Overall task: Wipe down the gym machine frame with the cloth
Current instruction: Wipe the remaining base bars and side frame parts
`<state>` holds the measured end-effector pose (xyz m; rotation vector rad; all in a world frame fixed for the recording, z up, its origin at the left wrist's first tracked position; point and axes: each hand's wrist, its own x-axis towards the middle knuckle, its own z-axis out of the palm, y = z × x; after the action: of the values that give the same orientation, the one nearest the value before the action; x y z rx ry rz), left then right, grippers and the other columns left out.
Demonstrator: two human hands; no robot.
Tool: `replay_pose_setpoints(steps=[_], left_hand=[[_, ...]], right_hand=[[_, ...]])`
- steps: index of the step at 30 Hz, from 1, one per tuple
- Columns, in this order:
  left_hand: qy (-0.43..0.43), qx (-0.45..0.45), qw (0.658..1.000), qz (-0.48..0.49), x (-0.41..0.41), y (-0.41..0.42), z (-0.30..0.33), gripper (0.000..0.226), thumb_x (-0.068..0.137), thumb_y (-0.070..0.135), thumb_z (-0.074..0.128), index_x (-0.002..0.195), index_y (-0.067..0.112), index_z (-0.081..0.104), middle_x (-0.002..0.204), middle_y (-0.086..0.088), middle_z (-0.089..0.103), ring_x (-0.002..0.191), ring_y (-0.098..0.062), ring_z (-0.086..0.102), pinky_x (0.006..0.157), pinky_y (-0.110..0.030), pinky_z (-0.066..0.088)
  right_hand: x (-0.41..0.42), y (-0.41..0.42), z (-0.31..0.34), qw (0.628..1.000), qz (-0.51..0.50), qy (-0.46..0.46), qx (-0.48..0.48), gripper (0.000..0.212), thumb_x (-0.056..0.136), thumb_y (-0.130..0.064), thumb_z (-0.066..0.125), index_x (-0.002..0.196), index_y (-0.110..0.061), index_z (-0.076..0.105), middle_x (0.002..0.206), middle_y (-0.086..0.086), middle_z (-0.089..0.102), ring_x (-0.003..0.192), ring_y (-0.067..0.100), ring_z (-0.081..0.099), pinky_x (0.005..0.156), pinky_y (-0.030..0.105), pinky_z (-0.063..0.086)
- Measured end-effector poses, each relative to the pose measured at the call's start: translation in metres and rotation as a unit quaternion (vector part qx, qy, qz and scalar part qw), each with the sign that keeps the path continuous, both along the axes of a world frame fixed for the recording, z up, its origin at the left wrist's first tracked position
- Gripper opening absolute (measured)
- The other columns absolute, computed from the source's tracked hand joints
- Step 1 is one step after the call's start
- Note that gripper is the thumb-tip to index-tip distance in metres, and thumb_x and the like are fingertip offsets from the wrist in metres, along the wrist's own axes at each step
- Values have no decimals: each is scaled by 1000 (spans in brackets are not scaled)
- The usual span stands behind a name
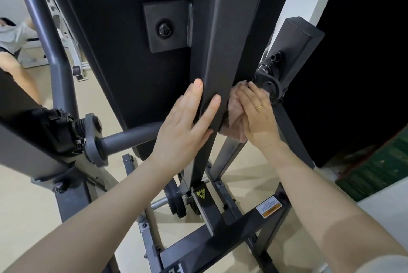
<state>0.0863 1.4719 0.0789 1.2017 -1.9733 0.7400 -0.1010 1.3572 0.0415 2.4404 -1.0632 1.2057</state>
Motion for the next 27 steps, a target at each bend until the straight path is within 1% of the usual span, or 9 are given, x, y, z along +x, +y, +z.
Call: replay_pose_setpoints(steps=[4, 6, 8, 11, 13, 16, 20, 24, 27], left_hand=[[-1, 6, 1000, 9, 0, 2, 0, 76, 74, 7, 76, 135, 6, 31, 140, -25, 18, 128, -39, 26, 99, -47, 32], [-4, 14, 1000, 14, 0, 3, 1, 77, 74, 7, 76, 135, 7, 30, 140, -25, 17, 129, -39, 26, 100, -46, 32], [1, 16, 1000, 14, 0, 3, 1, 77, 73, 6, 76, 135, 6, 30, 140, -25, 17, 129, -39, 26, 100, -46, 32], [6, 28, 1000, 9, 1, 5, 2, 74, 75, 3, 74, 135, 5, 30, 140, -25, 17, 130, -39, 25, 102, -46, 31], [6, 38, 999, 4, 2, 7, 3, 74, 76, 0, 73, 136, 5, 31, 141, -26, 17, 131, -39, 26, 104, -44, 31], [-9, 67, 998, 0, 10, 13, 8, 77, 75, -4, 72, 138, 6, 30, 144, -26, 19, 132, -38, 27, 106, -43, 27], [-48, 109, 993, 3, 23, 26, 13, 75, 74, -4, 74, 140, 4, 39, 144, -25, 36, 134, -38, 34, 108, -42, 27], [-78, 151, 985, -2, 31, 42, 19, 70, 74, 2, 77, 136, 1, 45, 143, -18, 42, 133, -34, 40, 108, -42, 31], [-81, 176, 981, -26, 42, 59, 24, 68, 72, 4, 77, 134, 1, 49, 135, -15, 53, 130, -34, 44, 105, -43, 37]], right_hand=[[5, -1, -1, 982, -123, -105, 100, 63, 74, 17, 64, 134, 4, 48, 142, 19, 45, 135, 36, 35, 111, 48, 30], [16, 3, -1, 969, -173, -150, 96, 47, 87, 4, 56, 134, 2, 48, 146, 16, 40, 135, 38, 36, 109, 50, 33], [30, 19, 1, 972, -104, -195, 83, 40, 91, -11, 54, 127, 7, 50, 147, 22, 37, 137, 39, 33, 114, 43, 21], [36, 42, -13, 999, 12, 13, 43, 58, 80, 3, 58, 136, 4, 42, 146, 20, 38, 139, 31, 27, 120, 32, 7], [22, 30, -10, 997, 11, -17, 77, 50, 87, 4, 49, 137, 3, 43, 144, 22, 40, 137, 30, 28, 119, 26, 10], [8, 4, 6, 976, -118, -110, 149, 50, 86, 9, 54, 135, 3, 46, 143, 20, 43, 139, 36, 29, 117, 43, 20], [41, 30, 5, 976, -163, -53, 133, 48, 89, -5, 50, 136, -1, 47, 144, 18, 43, 139, 36, 31, 114, 49, 14], [59, 61, 7, 987, -76, -63, 129, 44, 84, 13, 51, 128, 9, 52, 134, 26, 50, 128, 41, 45, 113, 35, 18], [64, 89, 23, 937, -125, -251, 210, 41, 92, 7, 43, 128, -6, 57, 121, 3, 59, 117, 13, 52, 102, 16, 34]])
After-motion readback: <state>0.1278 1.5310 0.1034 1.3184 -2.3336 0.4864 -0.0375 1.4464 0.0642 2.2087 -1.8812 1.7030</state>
